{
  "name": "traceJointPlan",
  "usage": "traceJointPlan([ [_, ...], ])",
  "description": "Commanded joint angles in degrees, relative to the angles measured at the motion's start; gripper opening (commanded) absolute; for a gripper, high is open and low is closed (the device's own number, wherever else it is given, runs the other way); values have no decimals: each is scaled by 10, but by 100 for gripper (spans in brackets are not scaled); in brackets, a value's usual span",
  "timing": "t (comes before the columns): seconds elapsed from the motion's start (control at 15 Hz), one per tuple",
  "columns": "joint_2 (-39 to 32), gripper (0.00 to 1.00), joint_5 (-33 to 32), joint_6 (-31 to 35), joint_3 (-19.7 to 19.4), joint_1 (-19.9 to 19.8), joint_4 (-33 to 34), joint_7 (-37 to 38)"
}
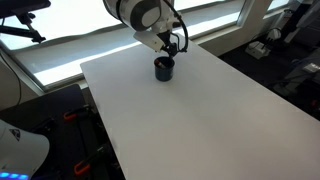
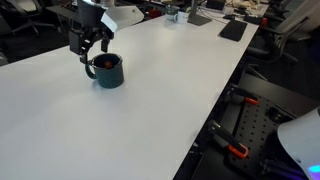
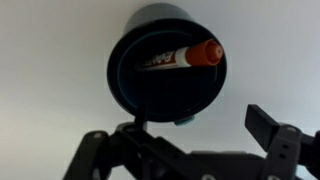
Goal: Take the marker out of the cup
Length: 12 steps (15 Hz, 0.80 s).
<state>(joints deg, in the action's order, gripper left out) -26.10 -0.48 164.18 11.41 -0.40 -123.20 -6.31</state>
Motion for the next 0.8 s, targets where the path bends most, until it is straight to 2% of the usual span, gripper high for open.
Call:
traceJointPlan([
  [0.0, 32, 100, 66, -100, 67, -46, -1, -81],
  [0.07, 9, 100, 43, -54, 21, -8, 3, -41],
  [0.13, 12, 100, 51, -61, 27, -11, 4, -51],
  [0.73, 2, 100, 44, -72, 8, 0, 10, -40],
])
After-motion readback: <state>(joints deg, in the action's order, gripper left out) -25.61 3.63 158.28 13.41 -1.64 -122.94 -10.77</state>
